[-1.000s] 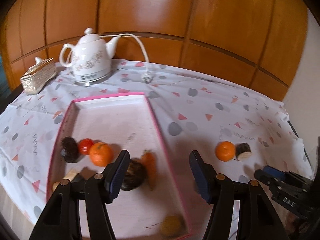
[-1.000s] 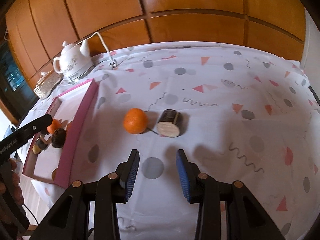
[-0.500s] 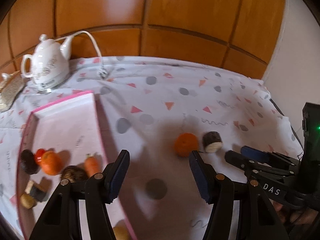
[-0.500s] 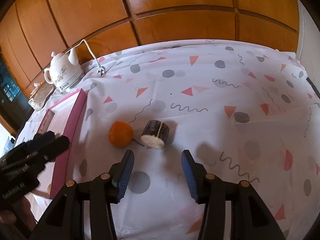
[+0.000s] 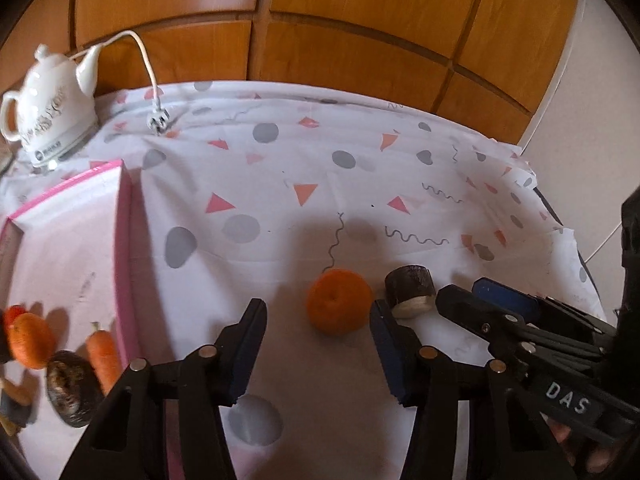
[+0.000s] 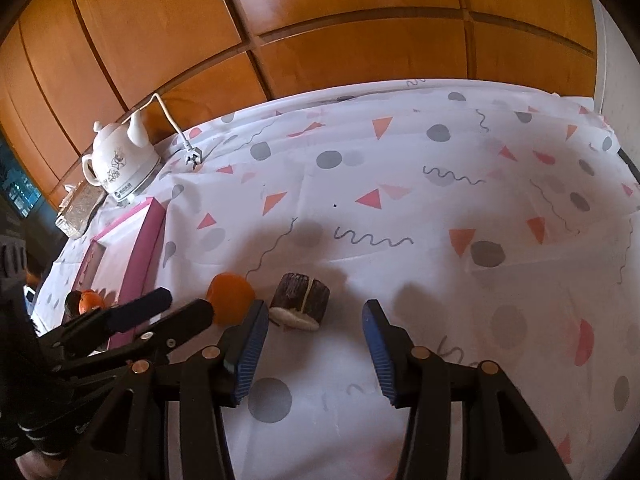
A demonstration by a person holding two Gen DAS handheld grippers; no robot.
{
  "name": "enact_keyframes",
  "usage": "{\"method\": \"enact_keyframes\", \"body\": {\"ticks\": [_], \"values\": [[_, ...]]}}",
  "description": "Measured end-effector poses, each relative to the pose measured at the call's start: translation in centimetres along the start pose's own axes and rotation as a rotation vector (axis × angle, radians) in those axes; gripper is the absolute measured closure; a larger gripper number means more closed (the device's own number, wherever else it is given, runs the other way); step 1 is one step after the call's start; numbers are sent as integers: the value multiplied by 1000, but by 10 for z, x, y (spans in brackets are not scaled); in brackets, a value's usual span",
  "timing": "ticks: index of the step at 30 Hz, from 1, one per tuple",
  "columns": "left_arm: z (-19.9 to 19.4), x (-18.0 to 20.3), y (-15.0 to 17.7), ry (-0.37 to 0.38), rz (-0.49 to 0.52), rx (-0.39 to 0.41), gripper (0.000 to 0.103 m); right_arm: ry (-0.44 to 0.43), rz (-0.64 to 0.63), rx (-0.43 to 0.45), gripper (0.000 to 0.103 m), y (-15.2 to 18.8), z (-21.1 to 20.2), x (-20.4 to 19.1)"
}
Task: Organize fruits
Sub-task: 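Grasp the mandarin with left while right grasps the dark wooden slice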
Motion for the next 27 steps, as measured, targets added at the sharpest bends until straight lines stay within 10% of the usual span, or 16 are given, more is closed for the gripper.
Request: {"method": "enact_keyframes", "body": {"ticks": [27], "values": [[19, 1, 20, -53, -9, 56, 63, -60, 15, -53, 53, -4, 16, -3]]}}
Point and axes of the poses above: each gripper's, at about its wrist camera, not at the fingertips, and z roughly the way its jaws point, x to its right, y to its underside, the point moved 5 cm from there along z, roughly the way its jaws point, and after that the axes turned 6 degrees about z, right-handed, at the moved point
